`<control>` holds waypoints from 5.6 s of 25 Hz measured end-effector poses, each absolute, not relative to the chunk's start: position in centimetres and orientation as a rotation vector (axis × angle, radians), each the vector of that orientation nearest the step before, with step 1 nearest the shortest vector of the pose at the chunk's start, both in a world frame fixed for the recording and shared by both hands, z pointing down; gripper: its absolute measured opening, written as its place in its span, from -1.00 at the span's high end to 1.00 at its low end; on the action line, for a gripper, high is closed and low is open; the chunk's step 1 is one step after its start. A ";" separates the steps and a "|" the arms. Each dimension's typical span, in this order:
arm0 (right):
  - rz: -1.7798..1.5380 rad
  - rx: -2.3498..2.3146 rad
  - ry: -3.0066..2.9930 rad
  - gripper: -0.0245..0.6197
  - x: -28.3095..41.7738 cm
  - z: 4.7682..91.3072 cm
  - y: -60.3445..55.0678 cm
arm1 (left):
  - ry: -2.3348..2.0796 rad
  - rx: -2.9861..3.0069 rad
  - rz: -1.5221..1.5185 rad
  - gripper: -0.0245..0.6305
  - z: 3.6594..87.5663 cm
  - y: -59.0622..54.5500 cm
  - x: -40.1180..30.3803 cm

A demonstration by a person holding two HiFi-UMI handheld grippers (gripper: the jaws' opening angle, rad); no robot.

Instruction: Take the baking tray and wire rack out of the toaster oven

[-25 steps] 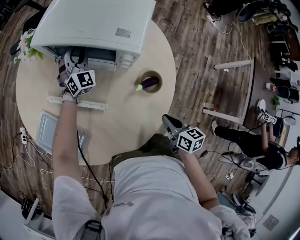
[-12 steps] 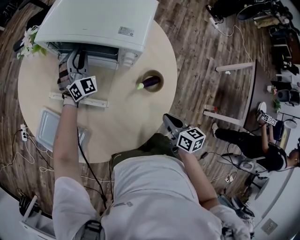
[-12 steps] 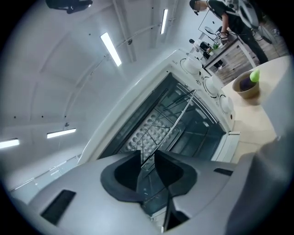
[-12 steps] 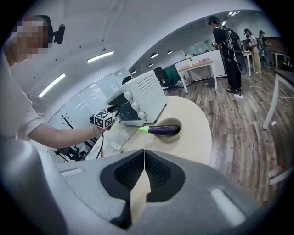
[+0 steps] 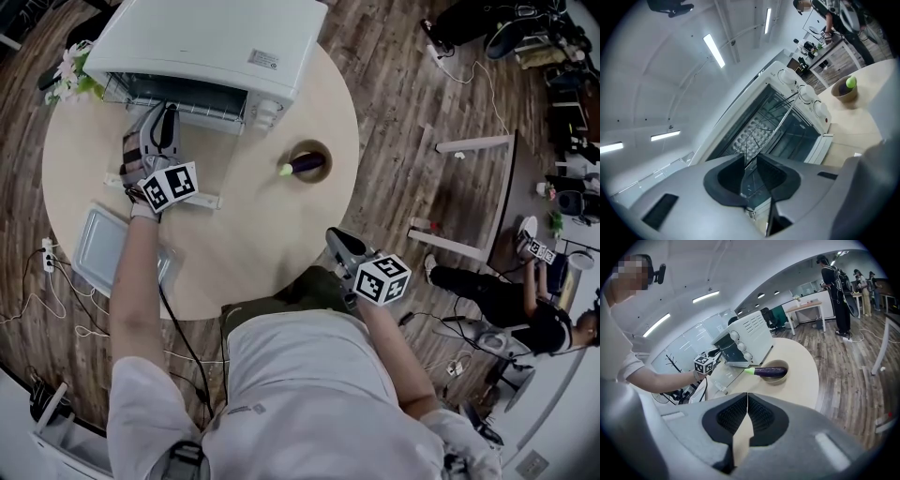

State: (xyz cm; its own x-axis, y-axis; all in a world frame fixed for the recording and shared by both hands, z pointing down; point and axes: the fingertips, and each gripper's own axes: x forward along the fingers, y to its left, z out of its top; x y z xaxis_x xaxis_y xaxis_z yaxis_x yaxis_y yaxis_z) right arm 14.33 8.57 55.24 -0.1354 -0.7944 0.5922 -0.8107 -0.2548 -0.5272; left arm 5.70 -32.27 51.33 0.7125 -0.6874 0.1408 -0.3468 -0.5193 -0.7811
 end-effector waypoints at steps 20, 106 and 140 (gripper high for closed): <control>1.370 2.020 -1.931 0.90 14.3 55.3 8.6 | 0.770 -2.065 -0.641 0.66 51.6 -32.5 6.3; 1.263 1.338 -2.433 0.90 5.7 54.7 3.2 | 1.535 -1.789 -1.050 0.92 47.8 -12.8 -27.7; 1.319 1.080 -2.477 0.90 14.4 59.6 15.8 | 1.393 -1.868 -1.214 0.92 53.5 7.5 -10.6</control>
State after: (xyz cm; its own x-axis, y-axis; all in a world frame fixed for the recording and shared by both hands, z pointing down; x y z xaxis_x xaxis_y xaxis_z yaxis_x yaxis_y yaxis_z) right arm 14.39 15.81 59.55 -0.7340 -0.5300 0.4246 -0.6482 0.3600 -0.6710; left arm -10.60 7.50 53.49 0.0749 -0.9322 0.3540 -0.4781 -0.3451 -0.8076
